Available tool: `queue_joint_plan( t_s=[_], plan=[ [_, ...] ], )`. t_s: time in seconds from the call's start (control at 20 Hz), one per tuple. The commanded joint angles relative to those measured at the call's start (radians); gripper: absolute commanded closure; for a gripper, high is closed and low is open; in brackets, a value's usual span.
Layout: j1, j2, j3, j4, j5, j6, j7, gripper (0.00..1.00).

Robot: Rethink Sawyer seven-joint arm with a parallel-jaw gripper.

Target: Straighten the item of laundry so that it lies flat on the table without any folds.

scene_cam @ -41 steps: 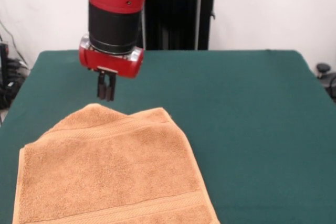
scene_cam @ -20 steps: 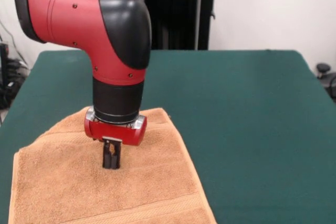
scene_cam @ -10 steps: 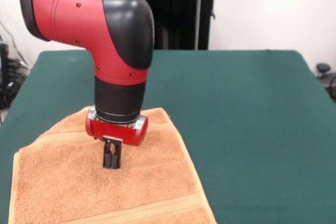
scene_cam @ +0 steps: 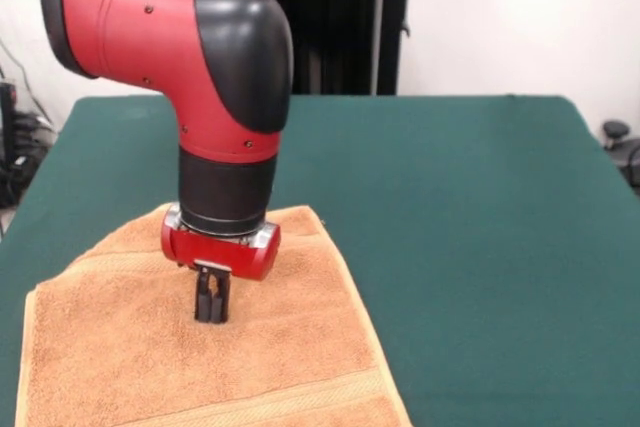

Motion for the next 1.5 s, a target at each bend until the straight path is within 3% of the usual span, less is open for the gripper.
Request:
queue_joint_plan(
  t_s=[0.05,0.5,0.75,1.05,1.5],
  plan=[
    [-0.175,0.299,0.257,-0.061,-0.150,-0.056,-0.194,1.00],
    [-0.280,0.333,0.394,-0.145,-0.302,0.065,-0.345,1.00],
    [-0.307,0.342,0.438,-0.159,-0.362,0.094,-0.331,1.00],
    [-0.278,0.310,0.397,-0.109,-0.387,0.046,-0.129,1.00],
    [-0.134,0.196,0.239,0.075,-0.261,0.027,0.311,1.00]
  ],
)
